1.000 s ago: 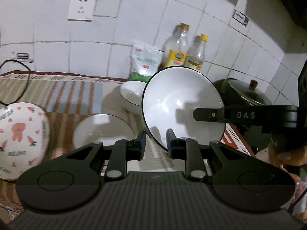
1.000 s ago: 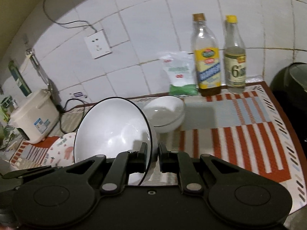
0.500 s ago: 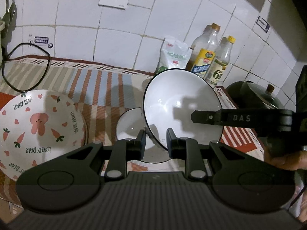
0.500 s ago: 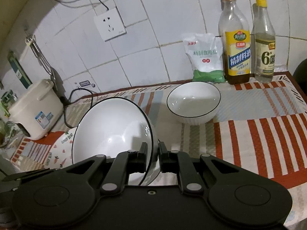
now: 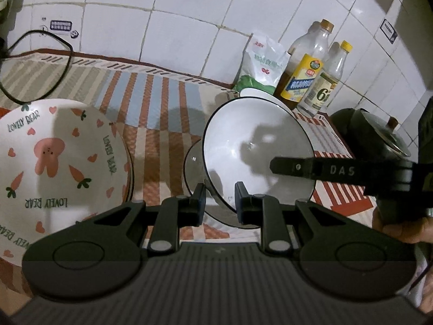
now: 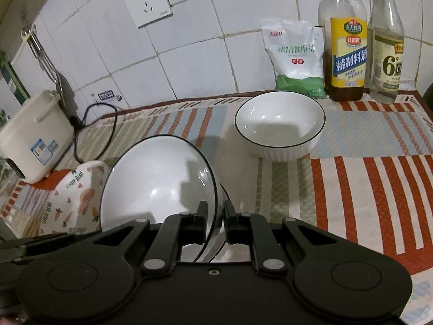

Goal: Organize plates and bowls
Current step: 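Lift the second white bowl with both grippers and lower it into the first bowl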

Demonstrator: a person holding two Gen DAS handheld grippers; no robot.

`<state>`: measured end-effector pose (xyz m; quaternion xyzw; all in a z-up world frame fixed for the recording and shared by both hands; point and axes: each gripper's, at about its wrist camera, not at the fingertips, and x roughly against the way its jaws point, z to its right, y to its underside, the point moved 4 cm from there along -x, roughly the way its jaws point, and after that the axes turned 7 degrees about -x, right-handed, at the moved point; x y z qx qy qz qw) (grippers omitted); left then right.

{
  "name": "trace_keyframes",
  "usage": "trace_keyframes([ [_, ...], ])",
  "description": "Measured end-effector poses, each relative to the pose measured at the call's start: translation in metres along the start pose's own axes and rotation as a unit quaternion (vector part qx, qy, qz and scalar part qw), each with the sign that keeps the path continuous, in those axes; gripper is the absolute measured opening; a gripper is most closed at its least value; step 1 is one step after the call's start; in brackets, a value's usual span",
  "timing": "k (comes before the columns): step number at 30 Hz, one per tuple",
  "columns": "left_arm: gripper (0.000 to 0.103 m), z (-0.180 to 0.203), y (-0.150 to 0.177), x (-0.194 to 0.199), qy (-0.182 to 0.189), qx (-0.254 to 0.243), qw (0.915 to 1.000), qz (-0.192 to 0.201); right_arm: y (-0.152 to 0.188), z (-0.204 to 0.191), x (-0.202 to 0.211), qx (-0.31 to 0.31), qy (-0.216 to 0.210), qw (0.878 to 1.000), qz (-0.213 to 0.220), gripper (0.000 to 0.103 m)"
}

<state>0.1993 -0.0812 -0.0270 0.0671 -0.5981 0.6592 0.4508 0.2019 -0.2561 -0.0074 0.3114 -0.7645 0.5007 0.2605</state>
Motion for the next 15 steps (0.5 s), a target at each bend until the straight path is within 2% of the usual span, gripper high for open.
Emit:
trace_keyframes([
  [12, 0.021, 0.006, 0.000, -0.005, -0.021, -0.011, 0.9997, -0.001, 0.006, -0.006, -0.005, 0.057, 0.027, 0.998, 0.026, 0.015],
  [15, 0.021, 0.007, 0.002, -0.004, -0.025, -0.012, 0.9996, 0.000, 0.010, -0.009, -0.008, 0.086, 0.045, 0.995, 0.033, 0.017],
])
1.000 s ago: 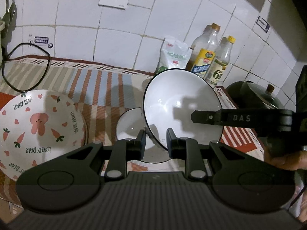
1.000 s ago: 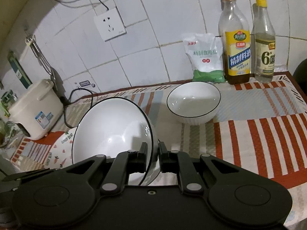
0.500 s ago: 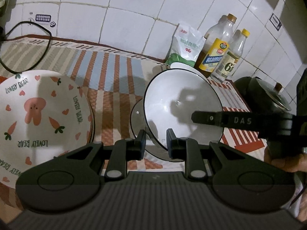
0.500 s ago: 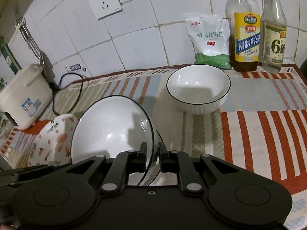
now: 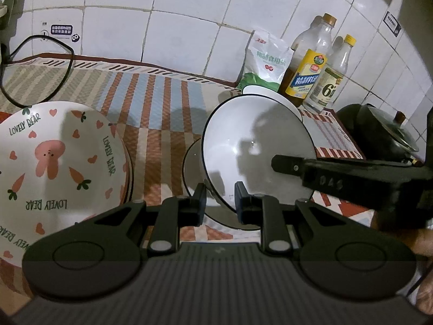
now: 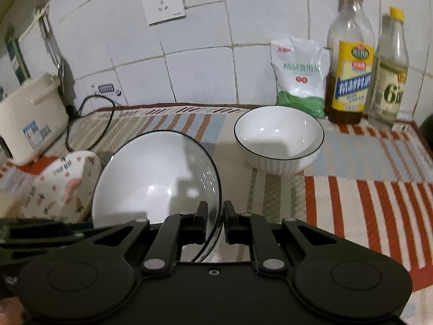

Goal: Organize plates and bowls
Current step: 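Lift the second white bowl with both grippers and lower it into the first bowl, then open both grippers and withdraw them from the bowl stack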

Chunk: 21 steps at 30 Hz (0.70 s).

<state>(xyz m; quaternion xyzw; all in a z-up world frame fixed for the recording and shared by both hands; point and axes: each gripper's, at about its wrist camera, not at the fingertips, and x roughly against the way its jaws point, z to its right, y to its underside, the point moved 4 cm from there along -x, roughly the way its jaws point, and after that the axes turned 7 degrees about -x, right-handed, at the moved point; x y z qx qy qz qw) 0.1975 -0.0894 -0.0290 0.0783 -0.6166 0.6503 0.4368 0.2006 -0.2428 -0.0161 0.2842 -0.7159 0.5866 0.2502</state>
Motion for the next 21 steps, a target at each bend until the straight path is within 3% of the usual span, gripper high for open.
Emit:
trace_keyframes([
  [12, 0.021, -0.0034, -0.0023, -0.0006, -0.005, 0.008, 1.0000, 0.002, 0.0060, 0.0007, -0.0051, 0.017, -0.006, 1.000, 0.017, 0.019],
  [17, 0.022, -0.0044, -0.0060, 0.0051, -0.039, -0.014, 0.9990, 0.015, 0.0041, -0.0017, -0.0026, 0.037, 0.001, 0.999, 0.029, 0.018],
  [21, 0.022, -0.0065, -0.0057, 0.0054, -0.032, -0.008, 0.9994, 0.012, 0.0045, -0.0045, -0.0023, 0.040, -0.001, 0.999, 0.031, 0.017],
])
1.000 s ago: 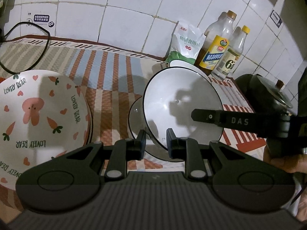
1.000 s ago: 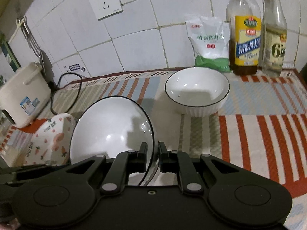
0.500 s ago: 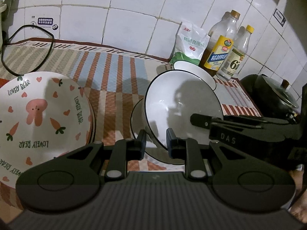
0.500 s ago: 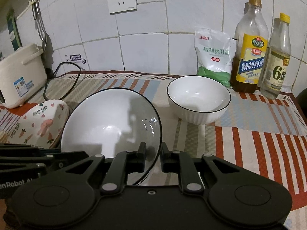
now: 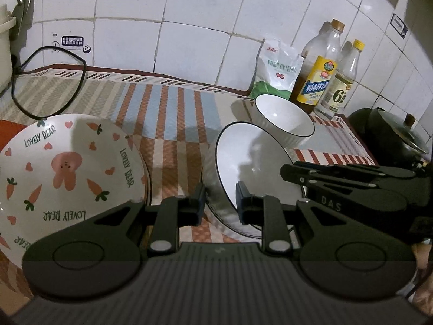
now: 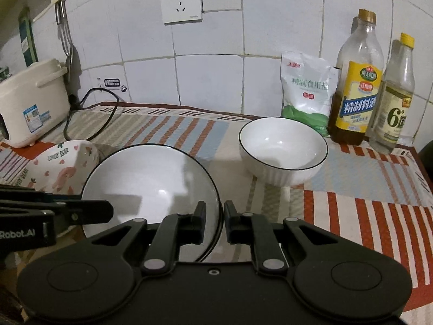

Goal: Organize plates and bowls
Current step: 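Open both grippers and withdraw them from the bowl stack, then move both grippers to the last white bowl and grasp its rim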

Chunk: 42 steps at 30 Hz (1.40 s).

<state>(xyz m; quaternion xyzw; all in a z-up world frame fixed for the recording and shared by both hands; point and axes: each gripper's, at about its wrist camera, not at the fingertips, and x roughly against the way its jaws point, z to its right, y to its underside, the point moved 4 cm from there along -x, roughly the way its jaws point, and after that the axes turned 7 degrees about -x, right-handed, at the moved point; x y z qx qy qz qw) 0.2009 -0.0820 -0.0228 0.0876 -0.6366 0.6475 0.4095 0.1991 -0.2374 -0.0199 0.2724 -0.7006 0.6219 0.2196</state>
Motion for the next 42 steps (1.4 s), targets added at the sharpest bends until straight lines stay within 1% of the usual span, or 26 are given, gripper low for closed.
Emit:
trace_keyframes([
  [4, 0.022, 0.000, -0.001, 0.000, -0.003, 0.000, 1.0000, -0.005, 0.000, 0.005, 0.004, -0.017, -0.013, 1.000, 0.004, 0.017],
  [7, 0.023, -0.001, -0.003, 0.005, 0.008, 0.010, 0.9999, -0.005, -0.001, 0.015, 0.019, -0.037, -0.030, 0.999, 0.021, 0.018],
  [9, 0.023, -0.003, -0.006, 0.013, 0.017, 0.007, 0.9998, -0.003, -0.003, 0.024, 0.032, -0.046, -0.040, 0.998, 0.033, 0.024],
  [11, 0.023, -0.002, -0.010, 0.021, 0.014, -0.004, 0.9999, 0.000, -0.005, 0.035, 0.044, -0.060, -0.046, 0.996, 0.044, 0.031],
  [13, 0.024, 0.000, -0.014, 0.028, 0.015, -0.007, 0.9999, 0.002, -0.008, 0.046, 0.053, -0.075, -0.045, 0.995, 0.051, 0.036],
  [15, 0.024, 0.004, -0.021, 0.035, 0.021, -0.011, 0.9997, 0.004, -0.012, 0.057, 0.062, -0.088, -0.043, 0.994, 0.058, 0.037],
  [17, 0.025, 0.012, -0.030, 0.039, 0.028, -0.025, 0.9993, 0.004, -0.016, 0.068, 0.069, -0.099, -0.046, 0.992, 0.061, 0.042],
  [18, 0.026, 0.018, -0.035, 0.040, 0.031, -0.031, 0.9990, 0.002, -0.019, 0.073, 0.072, -0.105, -0.048, 0.991, 0.061, 0.043],
  [20, 0.028, 0.030, -0.044, 0.041, 0.039, -0.045, 0.9982, -0.002, -0.024, 0.081, 0.077, -0.111, -0.048, 0.991, 0.058, 0.046],
  [21, 0.034, 0.037, -0.049, 0.040, 0.044, -0.050, 0.9978, -0.006, -0.026, 0.084, 0.078, -0.111, -0.043, 0.991, 0.054, 0.047],
  [22, 0.041, 0.044, -0.053, 0.038, 0.050, -0.053, 0.9973, -0.013, -0.028, 0.087, 0.078, -0.109, -0.036, 0.992, 0.049, 0.053],
  [23, 0.043, 0.050, -0.056, 0.035, 0.055, -0.058, 0.9966, -0.020, -0.030, 0.090, 0.077, -0.106, -0.024, 0.993, 0.045, 0.057],
  [25, 0.044, 0.063, -0.062, 0.026, 0.061, -0.076, 0.9944, -0.042, -0.033, 0.097, 0.073, -0.101, -0.010, 0.994, 0.039, 0.060],
  [28, 0.048, 0.077, -0.069, 0.009, 0.068, -0.083, 0.9914, -0.074, -0.036, 0.109, 0.061, -0.112, -0.020, 0.993, 0.034, 0.061],
  [30, 0.048, 0.083, -0.077, -0.006, 0.068, -0.086, 0.9904, -0.085, -0.040, 0.113, 0.050, -0.119, -0.031, 0.992, 0.033, 0.061],
  [37, 0.045, 0.083, -0.102, -0.064, 0.031, -0.113, 0.9892, -0.088, -0.049, 0.129, 0.006, -0.131, -0.058, 0.989, 0.026, 0.059],
  [39, 0.044, 0.080, -0.109, -0.083, 0.031, -0.111, 0.9890, -0.092, -0.049, 0.135, -0.007, -0.136, -0.060, 0.989, 0.022, 0.059],
  [41, 0.044, 0.076, -0.116, -0.103, 0.019, -0.104, 0.9898, -0.095, -0.049, 0.140, -0.020, -0.140, -0.065, 0.988, 0.017, 0.059],
  [42, 0.042, 0.075, -0.119, -0.112, 0.012, -0.106, 0.9897, -0.095, -0.049, 0.142, -0.026, -0.141, -0.068, 0.988, 0.014, 0.059],
])
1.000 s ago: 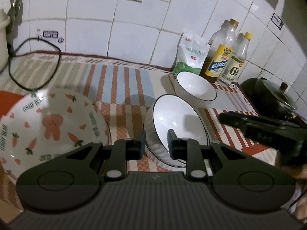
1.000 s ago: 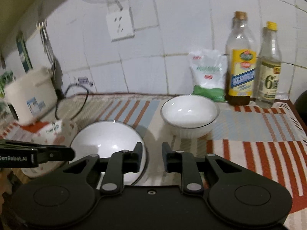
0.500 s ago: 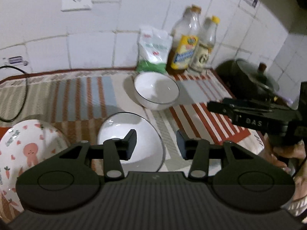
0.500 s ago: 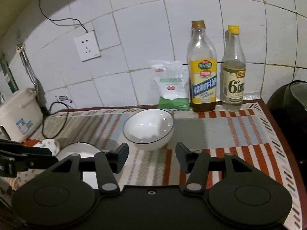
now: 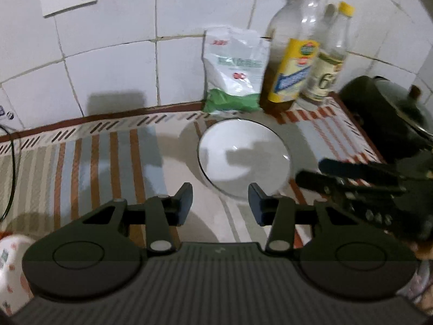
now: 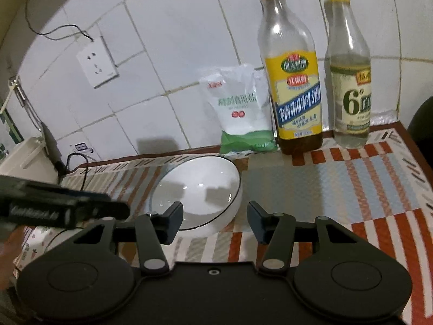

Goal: Organize plates and bowls
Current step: 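Move both grippers to the last white bowl and grasp its rim, then lift the last white bowl with both grippers and carry it to the bowl stack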

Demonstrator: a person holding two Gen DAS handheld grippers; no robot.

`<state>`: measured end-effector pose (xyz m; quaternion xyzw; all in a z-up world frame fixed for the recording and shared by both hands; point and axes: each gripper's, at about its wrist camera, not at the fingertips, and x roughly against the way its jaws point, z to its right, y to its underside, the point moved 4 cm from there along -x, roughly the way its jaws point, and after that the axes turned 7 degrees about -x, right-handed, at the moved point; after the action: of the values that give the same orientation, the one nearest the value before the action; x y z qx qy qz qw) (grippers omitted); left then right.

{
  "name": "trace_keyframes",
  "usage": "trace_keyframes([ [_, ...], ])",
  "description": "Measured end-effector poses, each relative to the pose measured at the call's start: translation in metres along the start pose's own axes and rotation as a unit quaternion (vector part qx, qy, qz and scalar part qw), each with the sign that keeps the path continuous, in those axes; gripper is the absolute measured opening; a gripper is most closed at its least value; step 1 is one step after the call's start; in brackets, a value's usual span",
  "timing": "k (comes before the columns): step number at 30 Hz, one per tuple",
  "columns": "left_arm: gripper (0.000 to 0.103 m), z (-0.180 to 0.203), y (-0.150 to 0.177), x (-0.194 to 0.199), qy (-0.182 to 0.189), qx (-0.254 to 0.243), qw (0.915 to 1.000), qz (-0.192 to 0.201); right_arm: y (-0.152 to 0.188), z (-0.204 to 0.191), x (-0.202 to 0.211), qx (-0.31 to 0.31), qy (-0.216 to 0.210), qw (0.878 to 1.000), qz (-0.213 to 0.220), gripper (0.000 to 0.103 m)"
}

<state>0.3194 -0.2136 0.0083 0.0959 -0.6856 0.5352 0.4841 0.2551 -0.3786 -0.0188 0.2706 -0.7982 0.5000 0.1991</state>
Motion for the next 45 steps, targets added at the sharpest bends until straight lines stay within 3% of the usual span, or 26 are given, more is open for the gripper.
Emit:
trace_keyframes([
  [2, 0.042, -0.005, -0.005, -0.014, -0.021, -0.005, 0.9998, -0.006, -0.001, 0.004, -0.010, -0.003, -0.001, 1.000, -0.004, 0.059],
  [9, 0.033, -0.017, -0.014, -0.049, -0.033, 0.002, 0.9990, -0.030, -0.005, 0.018, -0.036, -0.020, -0.007, 1.000, -0.018, 0.050],
  [12, 0.027, -0.017, -0.015, -0.060, -0.024, 0.004, 0.9988, -0.044, -0.006, 0.021, -0.048, -0.028, -0.024, 0.999, -0.026, 0.033],
  [13, 0.025, -0.017, -0.016, -0.065, -0.021, 0.007, 0.9984, -0.051, -0.006, 0.023, -0.051, -0.030, -0.023, 0.999, -0.026, 0.032],
  [16, 0.017, -0.018, -0.014, -0.073, -0.011, 0.016, 0.9972, -0.072, -0.005, 0.027, -0.058, -0.039, -0.028, 0.999, -0.026, 0.031],
  [22, 0.012, -0.008, -0.010, -0.072, -0.031, -0.024, 0.9980, -0.050, -0.003, 0.030, -0.071, -0.060, -0.030, 0.997, -0.039, 0.031],
  [24, 0.011, -0.003, -0.009, -0.068, -0.040, -0.043, 0.9976, -0.038, 0.004, 0.030, -0.084, -0.062, -0.028, 0.995, -0.070, 0.030],
  [25, 0.011, -0.002, -0.009, -0.066, -0.043, -0.050, 0.9973, -0.033, 0.006, 0.030, -0.083, -0.066, -0.022, 0.996, -0.055, 0.023],
  [28, 0.009, 0.002, -0.006, -0.058, -0.050, -0.055, 0.9969, -0.026, 0.012, 0.030, -0.075, -0.083, -0.019, 0.996, -0.039, 0.021],
  [32, 0.008, 0.006, -0.002, -0.041, -0.033, -0.042, 0.9985, -0.015, 0.018, 0.023, -0.054, -0.086, -0.016, 0.996, -0.028, 0.021],
  [38, 0.008, 0.018, 0.003, 0.000, -0.017, -0.048, 0.9986, 0.011, 0.019, 0.012, -0.019, -0.128, -0.028, 0.990, -0.046, 0.021],
  [45, 0.008, 0.020, 0.020, 0.062, -0.007, -0.057, 0.9979, 0.031, 0.025, -0.033, 0.029, -0.095, -0.026, 0.994, -0.043, 0.021],
])
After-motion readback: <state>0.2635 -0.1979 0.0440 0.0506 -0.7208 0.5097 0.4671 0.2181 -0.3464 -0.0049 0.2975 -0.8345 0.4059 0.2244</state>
